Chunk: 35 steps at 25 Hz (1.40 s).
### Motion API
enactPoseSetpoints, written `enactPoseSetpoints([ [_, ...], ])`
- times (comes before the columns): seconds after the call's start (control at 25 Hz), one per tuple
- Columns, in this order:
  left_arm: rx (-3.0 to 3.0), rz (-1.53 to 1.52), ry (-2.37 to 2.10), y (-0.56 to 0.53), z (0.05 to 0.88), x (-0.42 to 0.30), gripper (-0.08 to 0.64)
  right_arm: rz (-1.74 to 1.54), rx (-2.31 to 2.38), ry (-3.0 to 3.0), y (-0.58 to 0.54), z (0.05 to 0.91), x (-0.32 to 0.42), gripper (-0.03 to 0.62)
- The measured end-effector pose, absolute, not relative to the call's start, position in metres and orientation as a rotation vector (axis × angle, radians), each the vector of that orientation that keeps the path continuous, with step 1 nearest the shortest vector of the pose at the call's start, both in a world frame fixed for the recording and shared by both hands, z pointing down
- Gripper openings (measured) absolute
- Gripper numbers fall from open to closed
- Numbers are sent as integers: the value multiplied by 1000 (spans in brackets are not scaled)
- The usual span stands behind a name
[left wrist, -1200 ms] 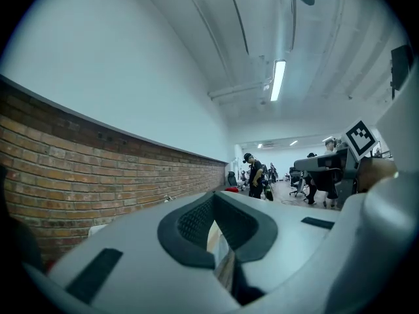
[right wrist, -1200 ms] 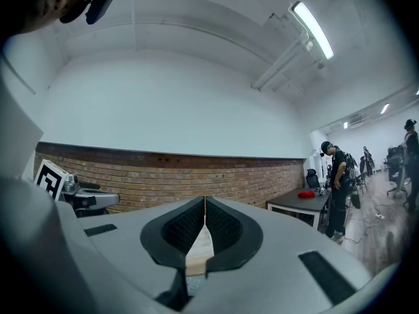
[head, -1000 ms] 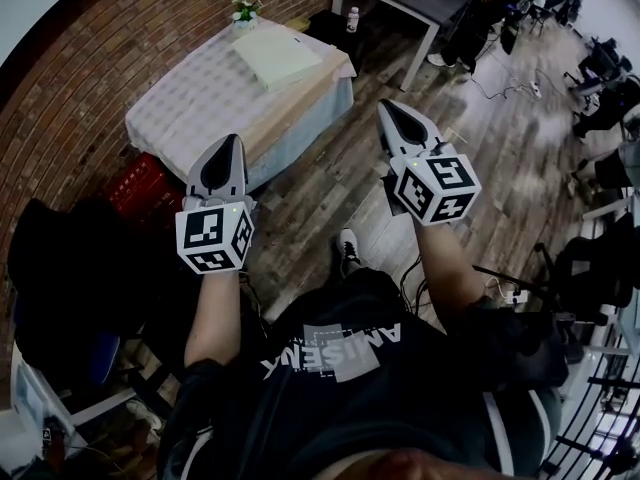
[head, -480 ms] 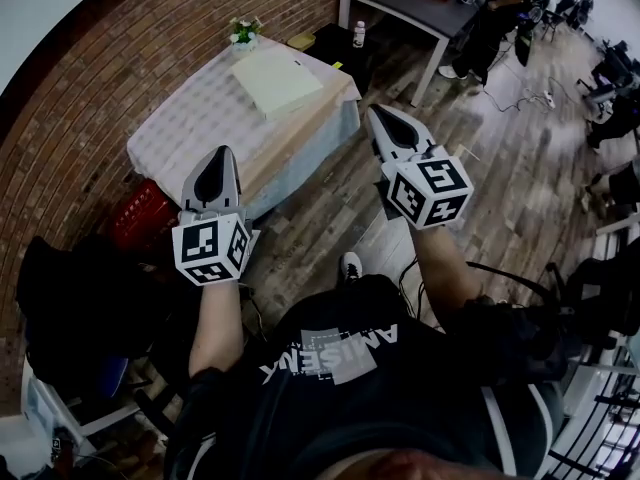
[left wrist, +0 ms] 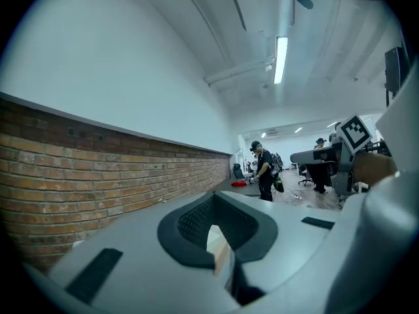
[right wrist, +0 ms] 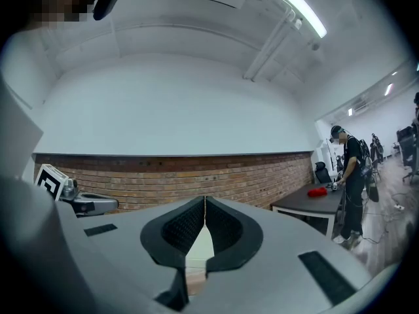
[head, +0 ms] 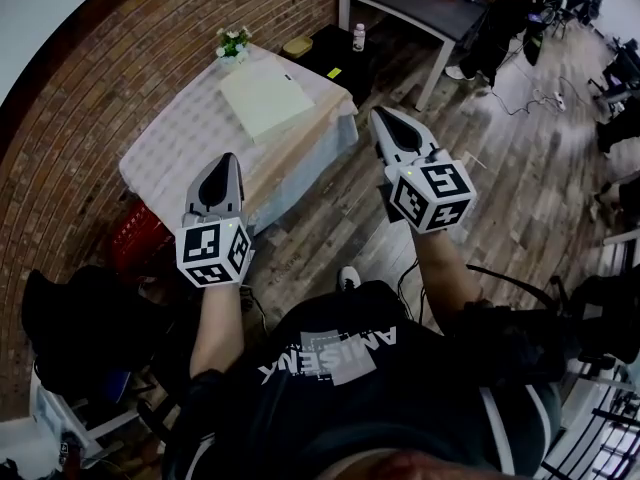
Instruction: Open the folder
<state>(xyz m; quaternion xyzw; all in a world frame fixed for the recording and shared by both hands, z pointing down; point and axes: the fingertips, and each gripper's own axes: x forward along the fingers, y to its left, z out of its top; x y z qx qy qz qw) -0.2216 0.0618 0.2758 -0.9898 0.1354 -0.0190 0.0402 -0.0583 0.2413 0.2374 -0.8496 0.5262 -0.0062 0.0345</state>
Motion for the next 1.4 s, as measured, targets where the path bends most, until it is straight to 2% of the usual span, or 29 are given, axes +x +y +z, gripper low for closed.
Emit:
enactPoseSetpoints([
  [0.36, -3009, -117, 439, 64, 276, -138, 12, -41, -2567, 1622, 245, 241, 35, 41],
  [0.68, -2991, -144, 498, 67, 280, -94, 12, -63, -2531, 1642, 250, 251, 90, 41],
  [1.4, -3023, -140, 482, -21, 295, -28, 14, -82, -2562, 1734, 152, 258, 146, 41],
])
